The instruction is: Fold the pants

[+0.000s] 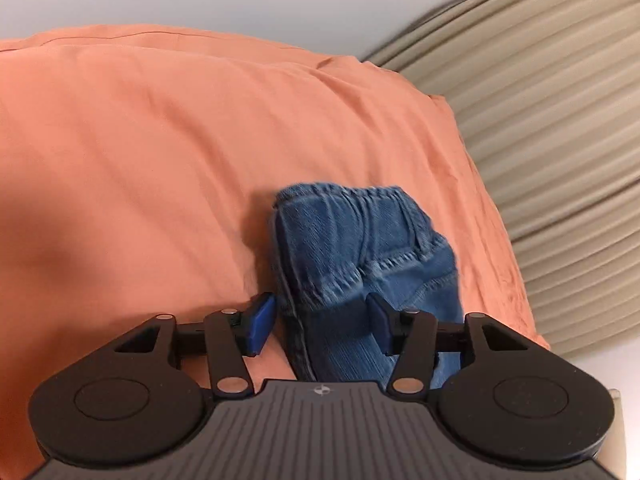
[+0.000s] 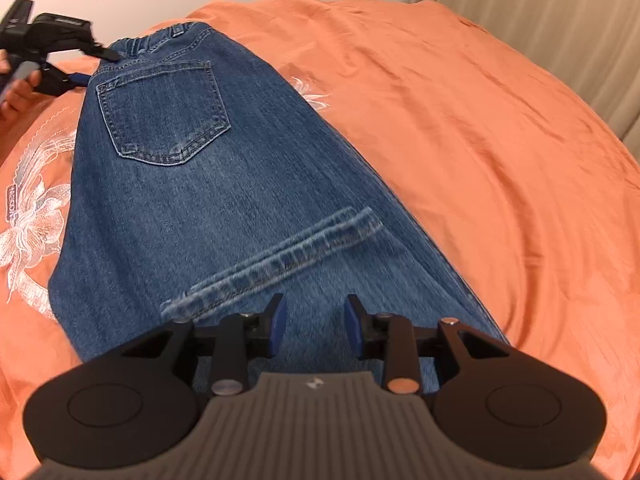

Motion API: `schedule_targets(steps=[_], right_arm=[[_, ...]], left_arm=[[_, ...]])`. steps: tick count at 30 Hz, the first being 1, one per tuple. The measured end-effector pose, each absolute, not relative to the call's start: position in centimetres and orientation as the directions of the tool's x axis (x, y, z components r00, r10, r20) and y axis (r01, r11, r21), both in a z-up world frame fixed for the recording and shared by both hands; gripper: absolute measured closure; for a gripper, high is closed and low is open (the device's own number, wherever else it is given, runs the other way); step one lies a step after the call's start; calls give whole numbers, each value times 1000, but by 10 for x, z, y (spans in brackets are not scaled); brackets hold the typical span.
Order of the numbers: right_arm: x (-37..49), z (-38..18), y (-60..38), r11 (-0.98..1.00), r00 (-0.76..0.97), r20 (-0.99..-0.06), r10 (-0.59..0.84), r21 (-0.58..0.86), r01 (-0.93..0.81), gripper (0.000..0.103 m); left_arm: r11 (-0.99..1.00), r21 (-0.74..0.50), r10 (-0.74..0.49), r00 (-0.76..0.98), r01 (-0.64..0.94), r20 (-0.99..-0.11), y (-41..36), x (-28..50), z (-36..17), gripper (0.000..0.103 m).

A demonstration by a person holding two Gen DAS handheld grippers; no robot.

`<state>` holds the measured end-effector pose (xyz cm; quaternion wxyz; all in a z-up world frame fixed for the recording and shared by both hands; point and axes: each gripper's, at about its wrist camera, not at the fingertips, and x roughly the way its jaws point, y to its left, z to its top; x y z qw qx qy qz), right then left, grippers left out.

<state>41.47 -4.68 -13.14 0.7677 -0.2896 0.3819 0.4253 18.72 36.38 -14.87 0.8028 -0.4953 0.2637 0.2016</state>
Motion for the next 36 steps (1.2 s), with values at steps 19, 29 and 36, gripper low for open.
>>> schedule_targets(steps=[19,29,36], right_arm=[[453,-176,14,300,167,-907,387,-48,-953,60],[445,-175,22,365,228,-908,351,-92,-927,60],[432,-141,-9,471,252,-879,405,-35,-881,60]], left_arm=[[503,-638,95,771,-583,-630,382,211,-151,55],[651,-503,173,757,-568,-630,353,223,-95,85],[777,-404,217,808,-483,-548,300,230,-17,85]])
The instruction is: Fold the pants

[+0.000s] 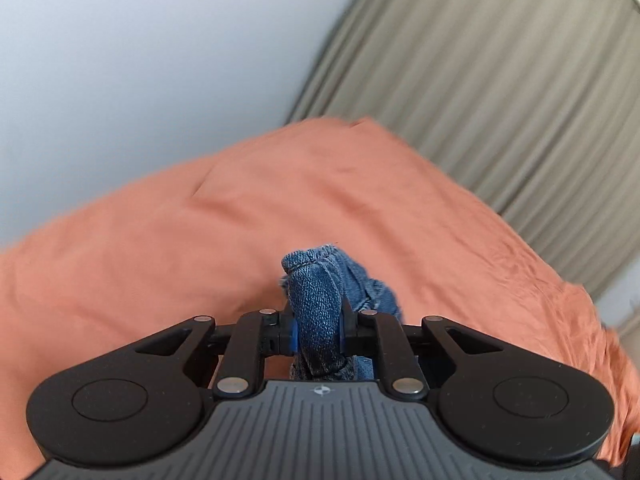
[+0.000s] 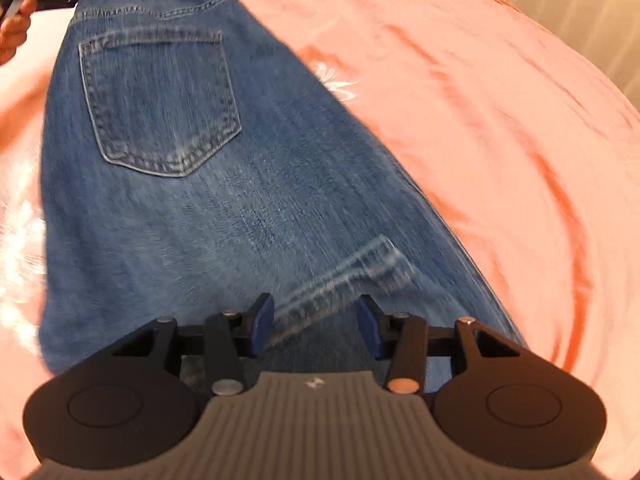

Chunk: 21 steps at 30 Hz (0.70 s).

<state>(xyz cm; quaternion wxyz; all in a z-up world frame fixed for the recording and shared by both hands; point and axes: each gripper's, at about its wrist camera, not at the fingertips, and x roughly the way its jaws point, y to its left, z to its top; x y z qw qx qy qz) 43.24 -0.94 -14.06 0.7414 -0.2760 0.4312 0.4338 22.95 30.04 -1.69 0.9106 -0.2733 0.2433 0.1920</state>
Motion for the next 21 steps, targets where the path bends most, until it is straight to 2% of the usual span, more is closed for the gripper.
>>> schedule_targets(steps=[3,11,15,21], right_arm=[[424,-124,-41,530,271,-867,417,-10,-848,60],[399,-104,-136,652,314,-824,472,86,-754,60],[382,-100,-168,683,334,-809,483,110,-723,60],[363,-95,-216,725,371,-800,472,113,-679,60]], left_arm=[[831,-365,213,846,-421,-490,261,230,20,85],[961,-117,187,898,-252,-398,117,258,84,85],[985,-57,127,907,-163,-401,51,277,80,85],[1000,17,-13,876,24,-482,-45,294,35,85]])
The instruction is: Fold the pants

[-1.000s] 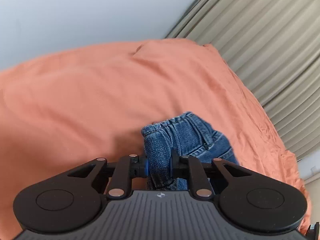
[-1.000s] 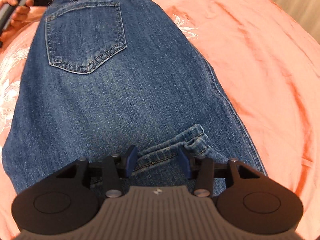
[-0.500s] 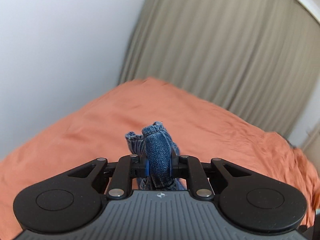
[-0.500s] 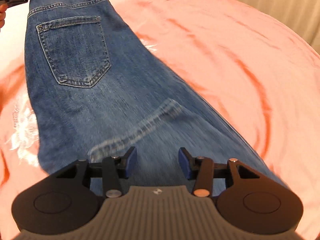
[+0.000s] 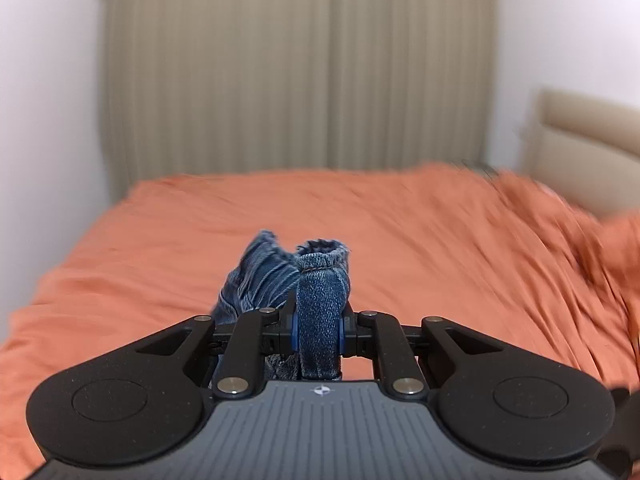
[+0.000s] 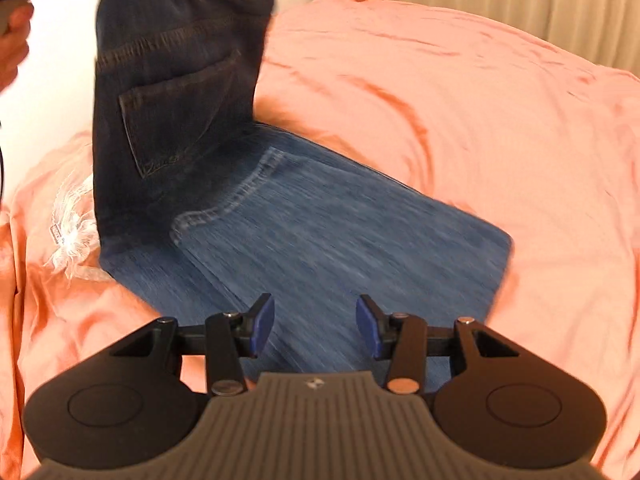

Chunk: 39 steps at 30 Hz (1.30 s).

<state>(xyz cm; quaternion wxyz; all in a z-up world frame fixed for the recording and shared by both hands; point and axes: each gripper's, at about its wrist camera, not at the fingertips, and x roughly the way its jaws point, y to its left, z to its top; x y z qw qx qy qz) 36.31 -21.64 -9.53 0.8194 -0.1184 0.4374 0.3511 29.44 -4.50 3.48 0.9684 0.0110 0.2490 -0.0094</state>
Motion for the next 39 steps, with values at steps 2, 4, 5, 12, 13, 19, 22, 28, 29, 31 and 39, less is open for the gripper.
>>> schedule_targets(steps=[2,4,5,12,13,19,22,28,29,31,39], right_arm=[[360,-99,-231,742,375,-801,467,125,-659,60],[357,-101,-247,761,376,-806,457,136,-634,60],[355,-101,-255,768,375,-808,456,144,-624,60],[341,-108,-278,791,367,-814,450,171,-588,61],[340,-107,-279,790,364,-813,454,178,-587,61],[340,-89,-281,788,369,-782,502,238,-567,60],[348,-81,-276,785,371,-748,551,313,-535,60],[385,-92,-251,774,336,-713,615,466,-428,60],[392,-98,-247,775,328,-715,618,484,-406,60],[407,-110,-240,787,316,-728,608,504,-354,60],[434,-140,-228,789,244,-751,614,573,-220,72]], left_arm=[[995,34,-58,841,90,-538,-74,299,7,85],[989,31,-96,781,146,-617,-101,304,-23,85],[984,27,-113,745,173,-658,-112,306,-39,85],[945,-152,-291,535,289,-793,-123,295,-87,61],[927,-222,-353,504,303,-788,-117,298,-85,55],[849,-417,-526,451,324,-721,-70,296,-54,44],[897,-318,-438,517,307,-735,-39,297,-44,44],[945,-227,-321,537,235,-780,29,287,-53,47],[948,-218,-312,533,232,-787,39,282,-55,47],[951,-200,-297,521,236,-800,53,274,-61,47],[926,-123,-286,450,357,-846,79,231,-84,44]])
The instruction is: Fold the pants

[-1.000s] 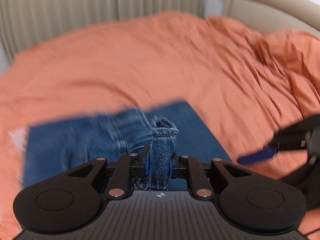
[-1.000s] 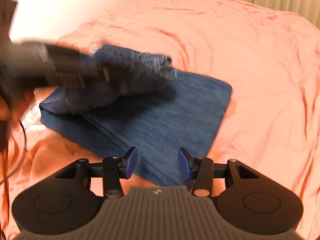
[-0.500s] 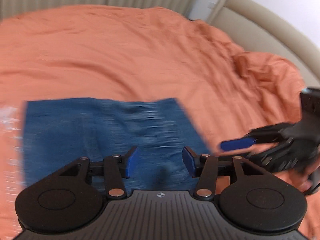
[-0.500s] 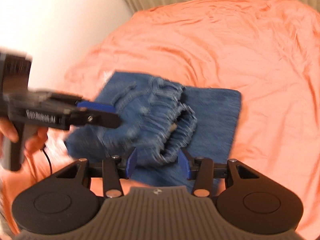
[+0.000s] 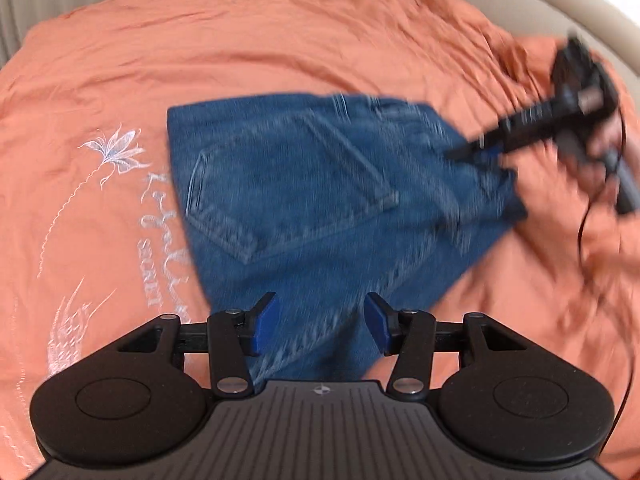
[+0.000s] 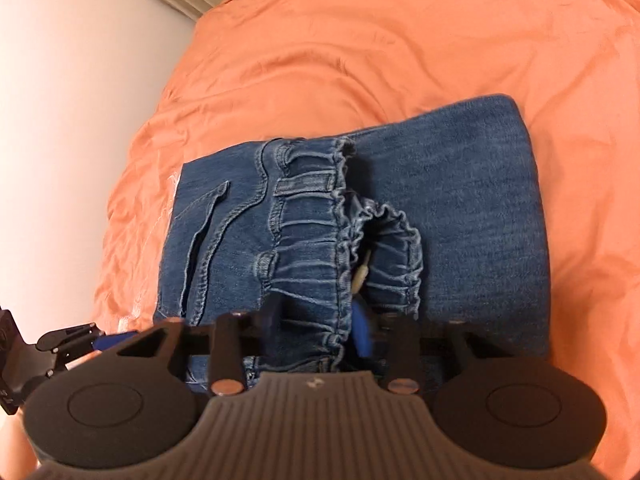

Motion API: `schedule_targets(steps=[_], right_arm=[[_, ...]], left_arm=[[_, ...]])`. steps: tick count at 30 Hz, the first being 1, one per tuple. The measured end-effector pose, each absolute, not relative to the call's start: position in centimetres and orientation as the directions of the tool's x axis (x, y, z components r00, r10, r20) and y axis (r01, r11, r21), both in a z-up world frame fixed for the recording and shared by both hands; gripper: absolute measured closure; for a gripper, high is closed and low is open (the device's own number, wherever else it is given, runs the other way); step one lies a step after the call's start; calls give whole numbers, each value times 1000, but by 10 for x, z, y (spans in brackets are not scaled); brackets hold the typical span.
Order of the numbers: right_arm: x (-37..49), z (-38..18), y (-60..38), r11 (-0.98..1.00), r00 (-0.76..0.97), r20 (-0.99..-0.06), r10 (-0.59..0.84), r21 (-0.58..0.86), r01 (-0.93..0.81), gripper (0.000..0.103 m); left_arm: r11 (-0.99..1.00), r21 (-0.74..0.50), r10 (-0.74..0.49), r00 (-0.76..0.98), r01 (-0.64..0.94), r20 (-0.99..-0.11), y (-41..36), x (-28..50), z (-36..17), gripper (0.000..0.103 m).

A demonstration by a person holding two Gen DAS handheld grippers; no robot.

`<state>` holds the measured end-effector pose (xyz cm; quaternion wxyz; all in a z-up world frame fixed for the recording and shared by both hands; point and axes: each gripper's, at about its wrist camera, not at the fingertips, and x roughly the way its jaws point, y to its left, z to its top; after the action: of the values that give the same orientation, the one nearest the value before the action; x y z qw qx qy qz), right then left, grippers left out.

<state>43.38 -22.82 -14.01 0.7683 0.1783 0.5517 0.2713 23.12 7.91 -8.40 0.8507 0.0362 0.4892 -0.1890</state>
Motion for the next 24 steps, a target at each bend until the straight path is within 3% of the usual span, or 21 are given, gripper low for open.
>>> schedule_targets(steps=[7,13,14,16,17,19,24], right_arm=[[423,-92,-210,804,312,-754,578,463,-373,102],[401,-53,-192,786,367,-719,590,407,-464,103],[394,-40,-192,784,396,-697,597,402,-474,103],[384,-16,-199,779,447,-650,615,411,-474,103],[379,-7,-205,779,467,-631,620,421,-465,103],[372,2,-215,781,489,-611,622,440,-443,103],[344,-18,-232,790,451,-659,602,409,-458,103]], left_arm=[[900,-2,-220,449,437,-866,71,213,-103,44],[891,120,-123,488,437,-864,60,212,-108,46],[892,128,-114,490,434,-865,60,211,-108,49],[896,142,-99,501,420,-860,62,208,-108,69],[899,174,-67,520,401,-851,63,206,-108,93],[901,197,-51,545,387,-837,66,204,-105,98],[919,191,-51,585,345,-810,78,193,-96,100]])
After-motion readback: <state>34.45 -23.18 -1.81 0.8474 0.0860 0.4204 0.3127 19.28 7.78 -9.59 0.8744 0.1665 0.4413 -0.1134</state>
